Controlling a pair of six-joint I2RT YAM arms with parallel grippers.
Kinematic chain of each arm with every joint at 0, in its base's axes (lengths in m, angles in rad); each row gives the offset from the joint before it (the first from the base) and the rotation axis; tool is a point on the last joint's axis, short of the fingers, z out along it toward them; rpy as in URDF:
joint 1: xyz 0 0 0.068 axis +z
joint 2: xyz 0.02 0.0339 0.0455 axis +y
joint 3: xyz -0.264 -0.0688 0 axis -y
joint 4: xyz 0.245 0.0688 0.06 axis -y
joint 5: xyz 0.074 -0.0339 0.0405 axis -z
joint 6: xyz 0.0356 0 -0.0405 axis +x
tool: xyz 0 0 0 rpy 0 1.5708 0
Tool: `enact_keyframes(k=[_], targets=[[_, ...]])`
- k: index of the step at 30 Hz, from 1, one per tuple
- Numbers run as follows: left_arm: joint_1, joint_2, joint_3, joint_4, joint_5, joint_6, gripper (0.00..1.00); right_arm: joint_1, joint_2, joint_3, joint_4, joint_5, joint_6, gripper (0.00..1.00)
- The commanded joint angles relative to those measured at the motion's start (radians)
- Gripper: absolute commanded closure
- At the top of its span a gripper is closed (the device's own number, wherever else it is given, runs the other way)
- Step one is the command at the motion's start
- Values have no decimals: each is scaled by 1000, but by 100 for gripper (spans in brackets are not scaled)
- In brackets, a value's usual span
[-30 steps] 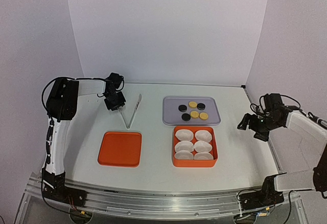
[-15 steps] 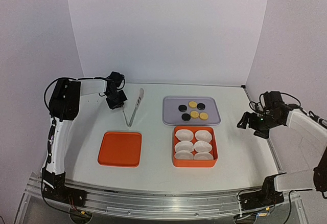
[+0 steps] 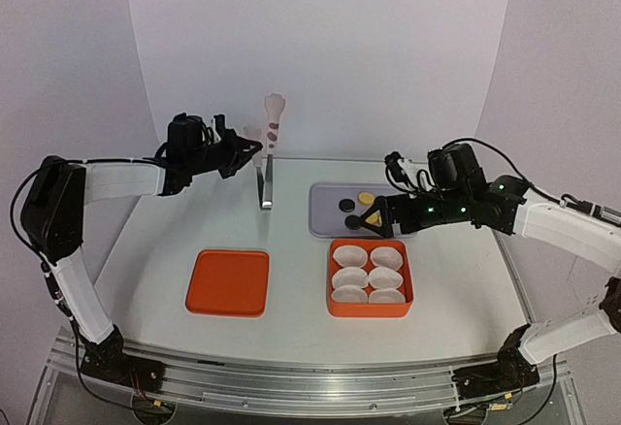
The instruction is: Pack the cookies
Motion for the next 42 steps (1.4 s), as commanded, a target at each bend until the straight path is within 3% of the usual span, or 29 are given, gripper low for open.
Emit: enact_keyframes(k=[1,8,16,30,42], targets=[[-68,-148,-125,460,106,-125,100,67,3,-38,380,-293,128,2],[-205,-264,-201,569,25,-113,100,169,114,-5,714,-451,277,3],[-278,-263,-213,624,-1,-152,100,211,246,102,733,-490,308,7],[-326,-248,-239,593,-37,-197,100,249,288,170,769,-397,343,17],[-337,-254,-283,584,-79,-199,100,248,287,169,791,-419,362,25]])
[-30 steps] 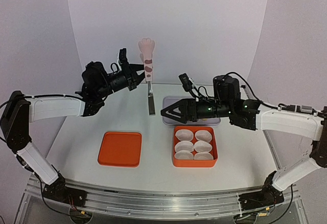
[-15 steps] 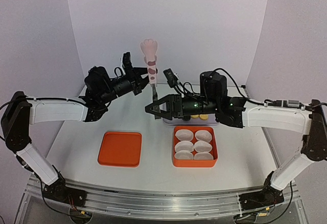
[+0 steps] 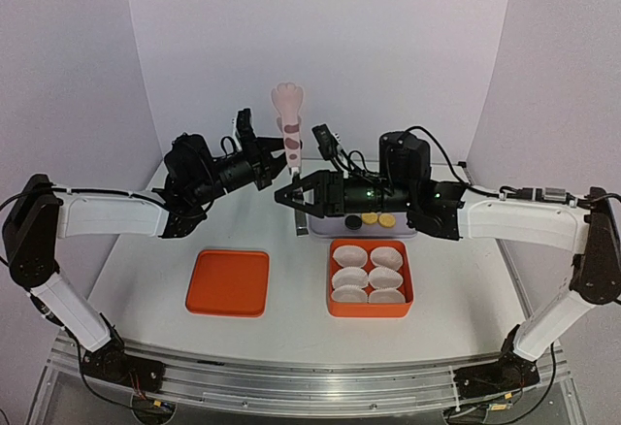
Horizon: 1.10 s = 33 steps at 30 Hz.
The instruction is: Pack the cookies
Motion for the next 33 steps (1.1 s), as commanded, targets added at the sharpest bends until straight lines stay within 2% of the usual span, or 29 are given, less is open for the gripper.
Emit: enact_keyframes(k=[1,12,17,24,25,28,33], targets=[[-4,-24,-10,32,-29,-12,100,2,2,36,66,-28,9,26],[-4,0,13,-20,-20,-10,100,2,-26,23,73,-21,3,31],[-3,14,15,-42,-26,-23,100,2,-27,24,74,-33,9,46],[-4,16,-4,-52,-60,-31,99,2,-48,2,74,4,16,54],[-4,17,-3,-57,-60,-30,96,2,-50,2,74,10,17,56],[-4,16,-3,-60,-59,-24,78,1,-55,-3,73,29,27,60],[-5,1,-12,-60,-62,-5,68,2,-67,-9,71,69,34,60]])
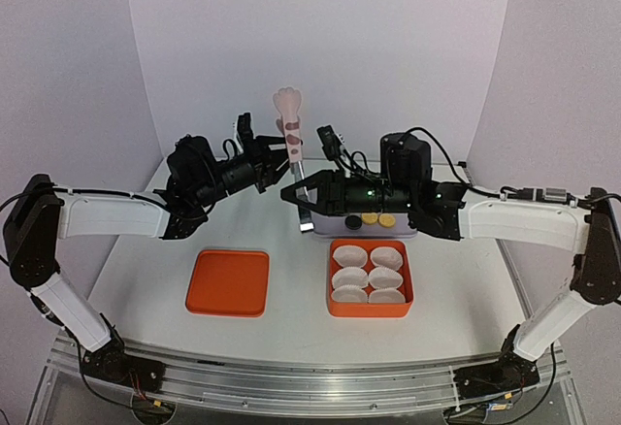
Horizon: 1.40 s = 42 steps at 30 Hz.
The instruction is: Pack the cookies
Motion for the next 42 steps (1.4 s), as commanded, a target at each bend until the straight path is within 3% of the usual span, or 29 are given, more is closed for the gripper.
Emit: enact_keyframes(k=[1,4,8,11,16,20,26,33,42], targets=[[2,-8,-12,-34,-18,36,65,10,-64,2,80,28,-3,60],[3,-33,-28,-31,-17,53,52,6,-74,3,48,76,-1,60],[2,-81,-40,-57,-9,116,17,-14,-95,7,-43,151,-12,60],[3,-129,-38,-136,-17,178,1,-45,-112,-2,-69,168,3,61],[3,-198,-34,-295,-72,241,0,-103,-137,-10,-117,186,28,61],[2,-266,-27,-477,-184,309,1,-178,-161,17,-294,207,6,61],[3,-324,7,-724,-379,376,0,-257,-139,191,-914,493,-214,60],[3,-294,40,-848,-484,401,0,-340,-45,290,-1262,646,-338,56],[4,-182,115,-930,-514,424,0,-413,51,354,-1366,707,-439,55]])
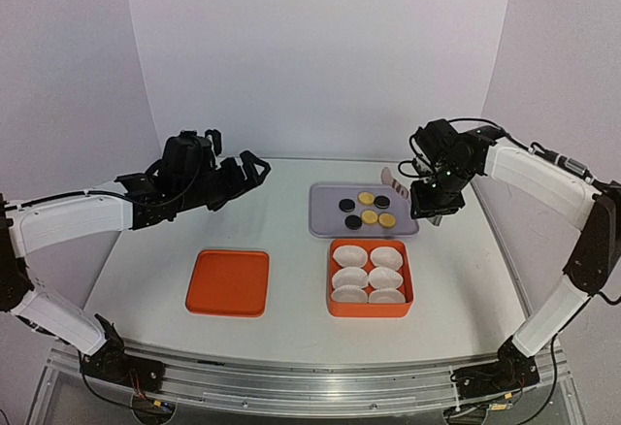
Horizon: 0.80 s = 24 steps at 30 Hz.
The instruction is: Pack the cookies
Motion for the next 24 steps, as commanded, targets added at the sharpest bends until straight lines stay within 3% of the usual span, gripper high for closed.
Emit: enact_keyframes(k=[1,11,24], targets=[[1,54,78,-60,-42,34,0,-33,28,71,-81,60,-88,55],[27,142,152,-176,-69,73,0,-88,213,165,-88,77,-399,55],[142,180,132,-210,28,60,0,-165,389,300,-95,-35,-598,60]])
